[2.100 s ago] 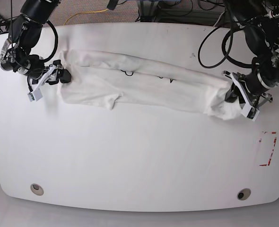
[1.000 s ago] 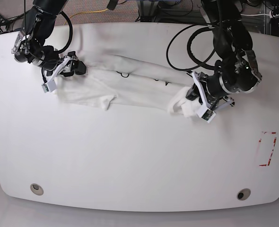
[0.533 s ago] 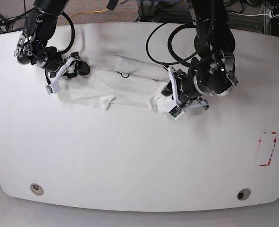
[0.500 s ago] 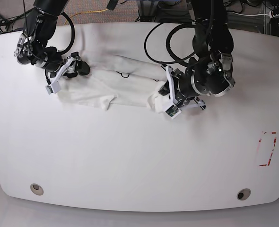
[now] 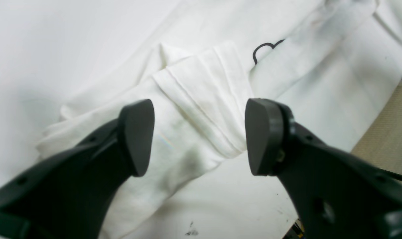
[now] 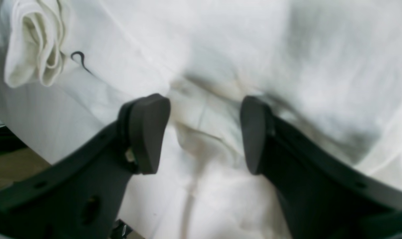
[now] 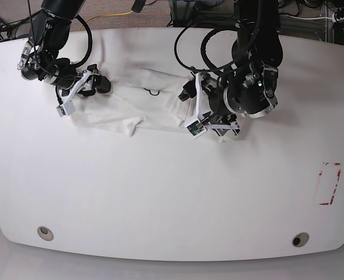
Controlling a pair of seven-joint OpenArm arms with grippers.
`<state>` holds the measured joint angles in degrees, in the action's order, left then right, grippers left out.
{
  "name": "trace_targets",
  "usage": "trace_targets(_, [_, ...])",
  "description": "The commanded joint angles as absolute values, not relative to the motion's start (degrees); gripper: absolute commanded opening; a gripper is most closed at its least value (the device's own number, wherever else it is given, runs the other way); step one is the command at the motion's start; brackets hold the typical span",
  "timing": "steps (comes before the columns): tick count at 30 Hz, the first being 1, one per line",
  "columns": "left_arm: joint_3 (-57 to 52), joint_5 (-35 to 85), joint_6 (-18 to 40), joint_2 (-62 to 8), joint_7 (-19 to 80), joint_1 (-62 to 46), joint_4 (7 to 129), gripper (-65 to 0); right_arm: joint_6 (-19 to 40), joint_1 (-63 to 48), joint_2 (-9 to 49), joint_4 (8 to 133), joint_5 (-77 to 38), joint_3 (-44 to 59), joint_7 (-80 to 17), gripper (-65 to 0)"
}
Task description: Fold the T-shirt properly
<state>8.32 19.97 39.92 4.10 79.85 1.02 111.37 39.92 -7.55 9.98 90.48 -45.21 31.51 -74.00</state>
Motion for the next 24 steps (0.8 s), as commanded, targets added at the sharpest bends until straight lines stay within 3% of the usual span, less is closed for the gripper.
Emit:
trace_targets(1, [8.22, 21.05, 40.0, 4.62, 78.73, 2.86, 114.24, -25.3, 40.0, -7.16, 10.59, 91.47, -46.11, 31.69, -73.71, -29.5])
trace_targets(7, [-2.33, 20.44, 40.0, 4.26, 78.55, 5.32, 114.15, -26.7, 40.0, -6.99, 10.59, 92.26, -46.2, 31.96, -73.8, -29.5])
trace_targets(10, [-9.01, 19.12, 40.0, 3.03, 78.46, 5.41, 111.96, -32.8, 40.0, -7.34, 10.59, 96.22, -47.96, 32.13, -74.07, -29.5])
trace_targets(18, [-10.51, 16.84, 40.0, -3.03, 73.71, 4.0, 105.19, -40.0, 40.0, -9.1, 11.82, 101.67, -60.18, 35.21, -74.15, -28.4])
trace_targets(24, [-10.33, 16.4, 40.0, -4.62, 63.34, 1.54, 98.42, -46.9, 40.0, -10.42, 11.74, 97.89, -60.62, 44.18, -74.15, -10.0])
